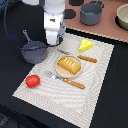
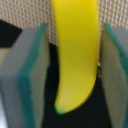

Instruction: Interact with the objects in diverse but meaningful ways.

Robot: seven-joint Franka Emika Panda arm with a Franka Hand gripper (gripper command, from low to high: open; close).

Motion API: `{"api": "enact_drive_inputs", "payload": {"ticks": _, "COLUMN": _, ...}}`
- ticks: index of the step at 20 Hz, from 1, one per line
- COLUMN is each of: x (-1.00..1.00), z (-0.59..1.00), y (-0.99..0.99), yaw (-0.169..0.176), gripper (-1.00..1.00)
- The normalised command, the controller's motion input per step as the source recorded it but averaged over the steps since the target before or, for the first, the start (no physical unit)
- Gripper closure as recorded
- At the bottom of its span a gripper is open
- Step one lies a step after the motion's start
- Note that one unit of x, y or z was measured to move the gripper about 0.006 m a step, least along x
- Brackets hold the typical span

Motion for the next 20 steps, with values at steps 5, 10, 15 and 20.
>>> {"api": "enact_drive_inputs", "payload": {"ticks": 5, "x": -0.11, "z": 0.5, "y": 0.16, "yaw": 0.045, "gripper": -1.0}}
{"api": "enact_drive_inputs", "payload": {"ticks": 10, "x": 0.04, "z": 1.0, "y": 0.07, "yaw": 0.009, "gripper": -1.0}}
{"api": "enact_drive_inputs", "payload": {"ticks": 15, "x": 0.58, "z": 0.9, "y": 0.0, "yaw": -0.001, "gripper": -1.0}}
{"api": "enact_drive_inputs", "payload": {"ticks": 20, "x": 0.92, "z": 0.55, "y": -0.01, "yaw": 0.0, "gripper": -1.0}}
